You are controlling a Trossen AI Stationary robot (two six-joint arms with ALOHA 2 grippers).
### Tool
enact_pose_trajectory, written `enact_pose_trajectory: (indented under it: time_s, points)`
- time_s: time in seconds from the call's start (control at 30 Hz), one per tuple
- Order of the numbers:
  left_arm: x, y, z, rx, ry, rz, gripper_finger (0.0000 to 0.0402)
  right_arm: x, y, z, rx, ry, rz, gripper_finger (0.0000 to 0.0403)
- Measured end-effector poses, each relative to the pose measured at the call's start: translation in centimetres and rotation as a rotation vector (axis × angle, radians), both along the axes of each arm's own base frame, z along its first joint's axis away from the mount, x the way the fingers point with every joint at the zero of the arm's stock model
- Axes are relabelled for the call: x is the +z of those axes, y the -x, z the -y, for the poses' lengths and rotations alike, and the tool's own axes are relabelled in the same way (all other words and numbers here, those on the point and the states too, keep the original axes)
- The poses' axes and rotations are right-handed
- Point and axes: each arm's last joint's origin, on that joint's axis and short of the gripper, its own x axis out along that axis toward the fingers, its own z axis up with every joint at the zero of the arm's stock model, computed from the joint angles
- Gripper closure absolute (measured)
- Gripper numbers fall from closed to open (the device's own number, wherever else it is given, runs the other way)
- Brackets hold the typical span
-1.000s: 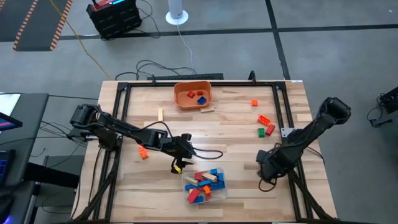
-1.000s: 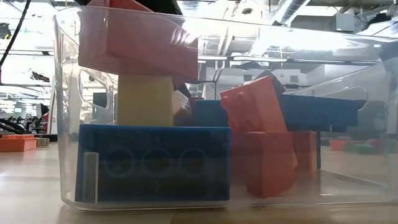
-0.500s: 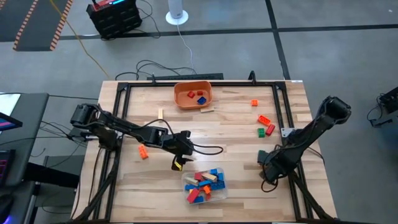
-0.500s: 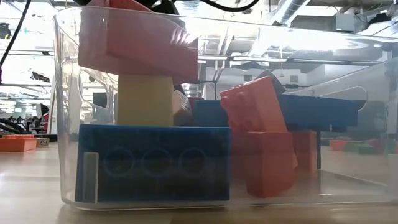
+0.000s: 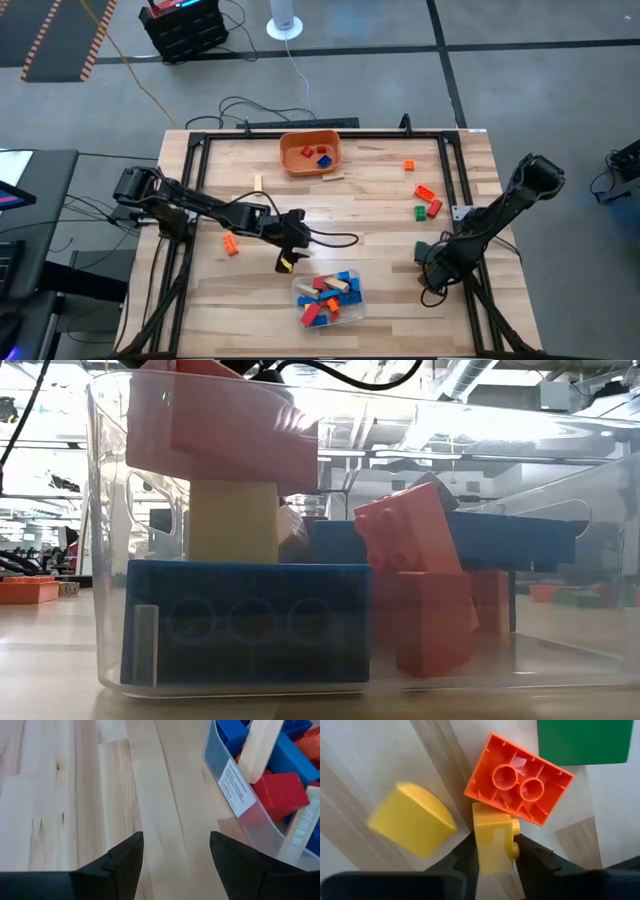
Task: Sort blocks by size
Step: Put the small yellow game piece into the orange bin
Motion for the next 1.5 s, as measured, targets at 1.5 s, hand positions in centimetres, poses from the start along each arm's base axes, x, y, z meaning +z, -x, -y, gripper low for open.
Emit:
enact_pose_trajectory:
  time_s: [1.5]
  points:
    - [6.2, -1.8, 0.3, 0.282, -1.011, 0.446, 0.018, 14.2, -14.8, 7.4, 0.128, 0.253, 1.377, 0.027]
